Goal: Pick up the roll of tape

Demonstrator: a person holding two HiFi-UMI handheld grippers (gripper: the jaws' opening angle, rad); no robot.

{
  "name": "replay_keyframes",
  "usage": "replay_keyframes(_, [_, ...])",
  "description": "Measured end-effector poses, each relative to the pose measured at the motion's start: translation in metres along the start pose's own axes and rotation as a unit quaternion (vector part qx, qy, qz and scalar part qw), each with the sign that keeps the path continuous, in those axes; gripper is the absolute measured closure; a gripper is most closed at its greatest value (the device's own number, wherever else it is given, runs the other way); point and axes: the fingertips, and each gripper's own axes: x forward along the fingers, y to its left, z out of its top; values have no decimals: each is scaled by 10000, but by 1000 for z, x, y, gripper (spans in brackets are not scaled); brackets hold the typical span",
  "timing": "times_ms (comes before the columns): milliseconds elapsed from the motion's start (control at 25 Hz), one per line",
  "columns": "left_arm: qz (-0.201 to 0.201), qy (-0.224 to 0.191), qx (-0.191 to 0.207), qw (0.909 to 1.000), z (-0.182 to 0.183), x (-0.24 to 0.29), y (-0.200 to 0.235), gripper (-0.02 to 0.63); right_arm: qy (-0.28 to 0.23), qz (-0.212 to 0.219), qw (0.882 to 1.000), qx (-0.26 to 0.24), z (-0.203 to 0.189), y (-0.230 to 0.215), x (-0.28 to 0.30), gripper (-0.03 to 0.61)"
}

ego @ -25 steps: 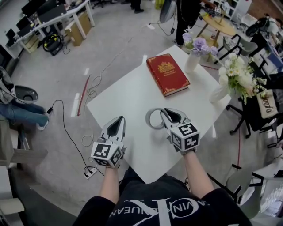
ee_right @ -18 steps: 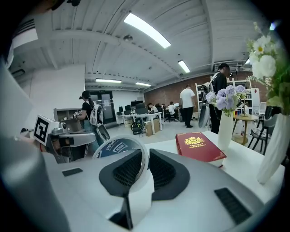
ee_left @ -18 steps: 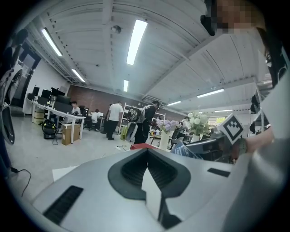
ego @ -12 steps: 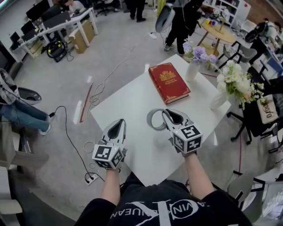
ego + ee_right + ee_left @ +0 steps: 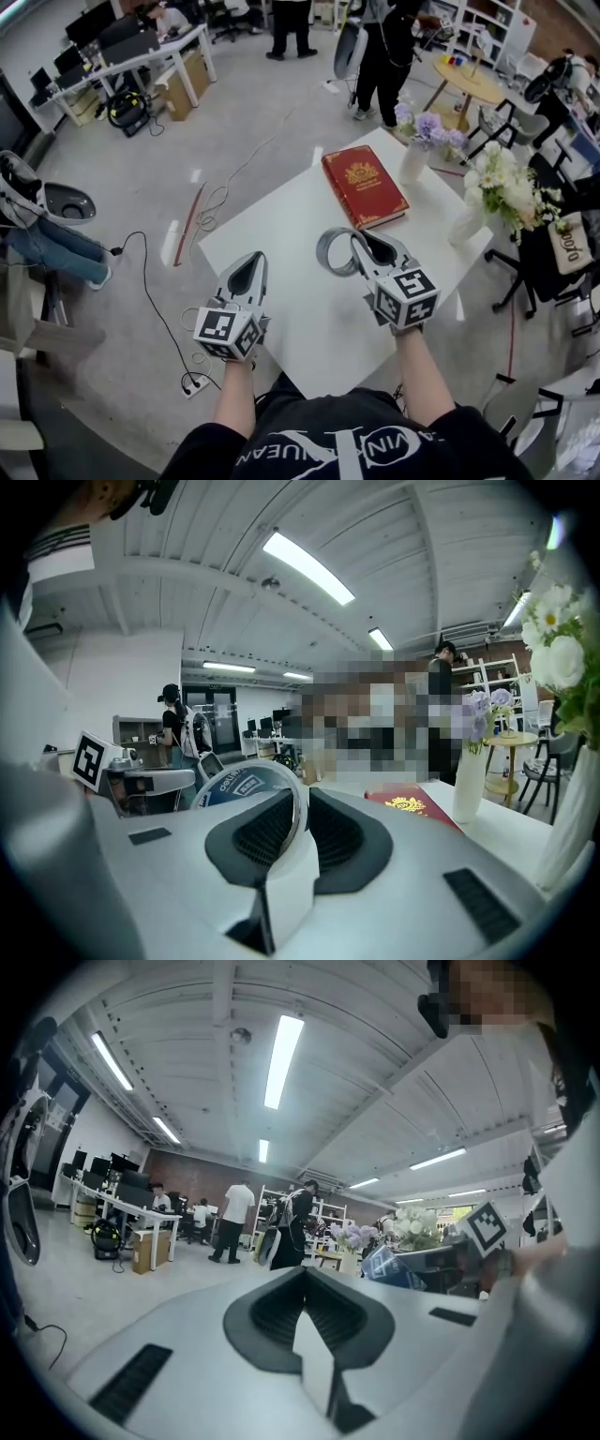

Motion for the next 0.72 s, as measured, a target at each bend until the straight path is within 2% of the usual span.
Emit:
replay_keyframes(160, [86, -39, 7, 10000, 6, -1, 7, 611, -144, 40, 9998, 139, 7, 1, 2, 514])
replay_keyframes(720, [231, -247, 131, 9993, 41, -11, 15, 611, -599, 175, 9980, -80, 45, 9, -2, 514])
